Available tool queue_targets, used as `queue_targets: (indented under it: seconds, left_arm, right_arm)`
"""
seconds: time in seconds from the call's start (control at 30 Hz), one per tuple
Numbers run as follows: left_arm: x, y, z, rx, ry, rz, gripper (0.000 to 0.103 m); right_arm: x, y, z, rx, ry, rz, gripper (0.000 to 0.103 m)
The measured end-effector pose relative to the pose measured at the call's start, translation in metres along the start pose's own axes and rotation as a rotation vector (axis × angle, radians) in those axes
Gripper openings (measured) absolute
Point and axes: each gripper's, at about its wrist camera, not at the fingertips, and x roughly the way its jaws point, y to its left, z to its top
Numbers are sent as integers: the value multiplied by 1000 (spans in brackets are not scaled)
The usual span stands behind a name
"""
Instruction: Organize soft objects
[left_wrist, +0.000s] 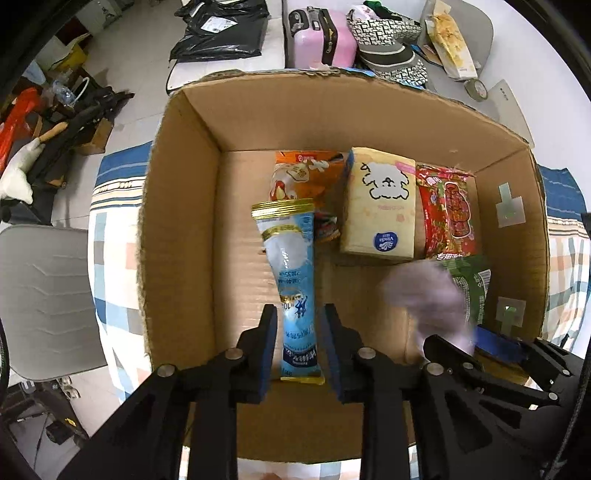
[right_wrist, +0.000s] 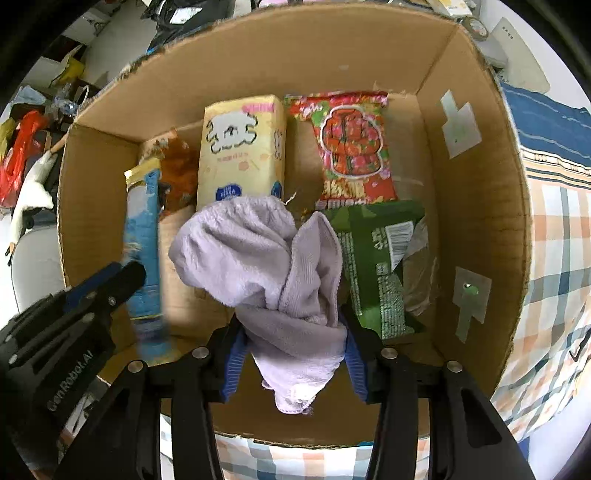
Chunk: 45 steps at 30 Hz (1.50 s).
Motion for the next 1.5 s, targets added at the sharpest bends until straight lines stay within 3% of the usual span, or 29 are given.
queue_targets:
  seconds: [0.07,0.2,0.27,0.33,0.4,0.7,0.93,1.23,1.5]
  left_arm:
    - [-1,2,-1,-11,-3,3,29]
    - [-7,9,-3,-29,-15,-12,41]
    - [-11,12,-5,-40,-26,-15,58]
    - [-16,13,-7,-44,-42,-10,88]
    - [-20,14,-10,-48,-51,0,94]
    - [-49,10,-26,-54,-127,3,98]
    - [-105,2,-58,-60,-260,18,98]
    - [-183,-6,-116,-65,-415,13,98]
    - [-244,-16,-173,-65,-520,19,98]
  right_arm:
    - [0,-1,-1,-1,-1,-8,59]
    - [-3,-4,-4,1,-9,-16,79]
    - [-7,-7,-7,-5,-17,-25,86]
    - [-12,-13,-8,-3,-23,-28,89]
    - [-17,-18,-10,-9,-36,-41,97]
    - [-48,-19,-26,-23,-98,-83,99]
    - [-84,-19,-49,-45,-164,-69,99]
    - [-158,-23,-111,-77,-319,-30,99]
    - [-228,-27,-189,-120,-460,-25,99]
